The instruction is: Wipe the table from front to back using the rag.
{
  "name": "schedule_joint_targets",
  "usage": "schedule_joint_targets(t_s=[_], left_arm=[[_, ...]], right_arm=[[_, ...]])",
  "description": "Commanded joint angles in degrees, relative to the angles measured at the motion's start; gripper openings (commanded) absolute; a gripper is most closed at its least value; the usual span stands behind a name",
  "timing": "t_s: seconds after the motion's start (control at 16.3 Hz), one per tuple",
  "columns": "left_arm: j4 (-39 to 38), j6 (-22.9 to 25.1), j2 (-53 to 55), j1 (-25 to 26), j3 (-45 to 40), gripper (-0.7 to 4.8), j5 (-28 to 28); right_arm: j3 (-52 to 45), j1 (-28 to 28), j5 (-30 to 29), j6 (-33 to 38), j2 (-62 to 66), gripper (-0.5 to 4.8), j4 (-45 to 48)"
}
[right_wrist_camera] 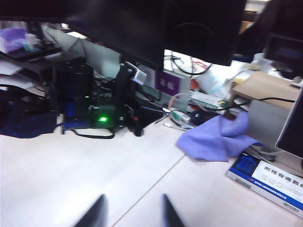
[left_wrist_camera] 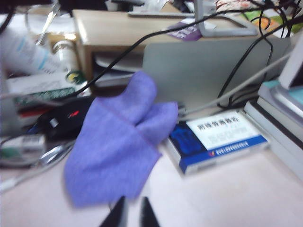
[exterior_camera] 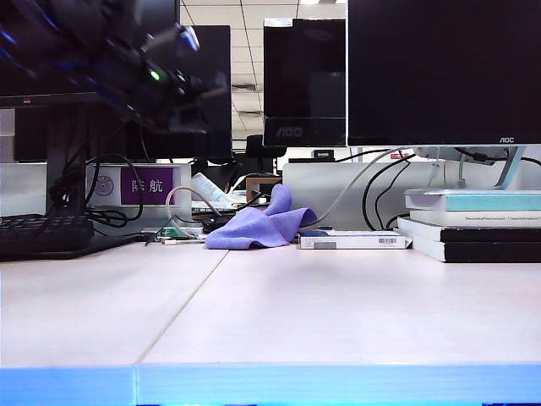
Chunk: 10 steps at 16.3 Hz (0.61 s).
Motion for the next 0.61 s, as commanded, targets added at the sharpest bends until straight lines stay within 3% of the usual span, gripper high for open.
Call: schedule_joint_targets(t_s=[0.06,0.25,0.61], left_arm=[[0.87,0.83,7.82,-1.49,7.74,0.89,-0.20],[-2.86,0.76,18.49,-1.53,20.04,1.58,-0.44],[-10.34,0.76,33.73,-1.64,40.19,1.61,-1.95]], right_arm=[[0.28,0.39,0.26,-0.26,0.87,2.04,1.03],[0.28,0.46,0.07,-0.04,1.16,2.04,0.61],[0.31,0.46,0.79,2.97,1.18,2.09,-8.41]])
